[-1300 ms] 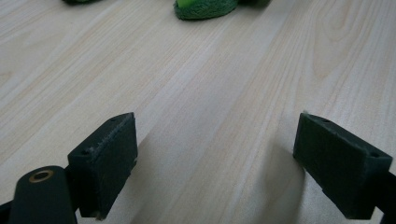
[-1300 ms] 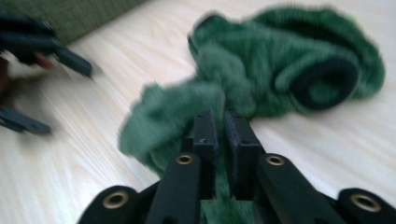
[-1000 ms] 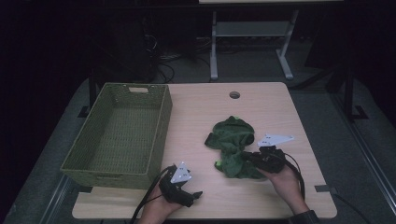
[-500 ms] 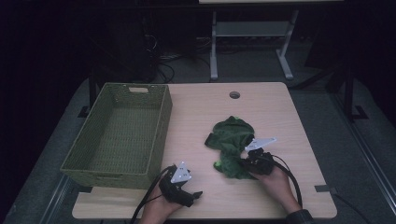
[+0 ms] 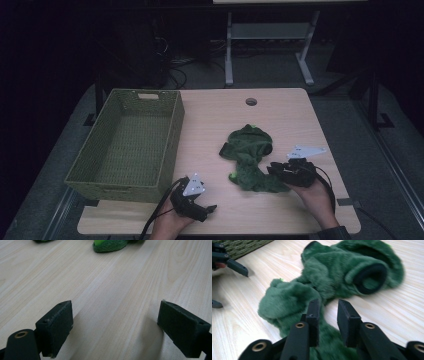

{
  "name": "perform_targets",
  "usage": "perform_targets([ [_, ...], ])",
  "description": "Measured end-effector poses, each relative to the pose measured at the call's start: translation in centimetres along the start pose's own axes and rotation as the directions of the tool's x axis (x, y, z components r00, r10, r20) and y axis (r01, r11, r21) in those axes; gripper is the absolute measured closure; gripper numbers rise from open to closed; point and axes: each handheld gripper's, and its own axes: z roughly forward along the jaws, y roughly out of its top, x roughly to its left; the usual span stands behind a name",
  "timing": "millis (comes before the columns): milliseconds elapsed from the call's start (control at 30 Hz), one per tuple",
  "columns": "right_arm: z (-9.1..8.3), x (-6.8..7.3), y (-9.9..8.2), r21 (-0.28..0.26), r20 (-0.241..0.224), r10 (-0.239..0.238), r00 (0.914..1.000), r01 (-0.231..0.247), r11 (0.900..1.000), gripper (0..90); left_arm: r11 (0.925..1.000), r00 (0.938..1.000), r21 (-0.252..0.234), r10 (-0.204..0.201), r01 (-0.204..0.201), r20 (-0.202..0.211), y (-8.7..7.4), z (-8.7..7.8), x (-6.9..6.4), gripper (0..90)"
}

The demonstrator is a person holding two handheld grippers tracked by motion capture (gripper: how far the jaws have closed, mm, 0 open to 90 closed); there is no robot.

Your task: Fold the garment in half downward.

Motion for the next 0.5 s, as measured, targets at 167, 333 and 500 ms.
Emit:
perform_targets([
  [167, -1.6, -1.0, -1.1, -0.013, 0.025, 0.036, 0.999, -0.036, 0.9993, 68.5, 1.0, 1.0, -0.001, -0.001, 0.001, 0.0, 0.0, 0.0, 0.0, 12.5],
  [333, -2.8, -1.6, -2.3, -0.009, 0.038, 0.058, 0.9976, -0.058, 0.9983, 67.6, 1.0, 1.0, 0.0, -0.004, 0.004, -0.004, 0.0, 0.0, 0.0, 12.5],
  [500, -4.4, -2.2, -4.4, 0.003, 0.058, 0.074, 0.9956, -0.074, 0.9972, 64.3, 1.0, 1.0, 0.0, -0.004, 0.004, -0.004, 0.0, 0.0, 0.0, 12.5],
])
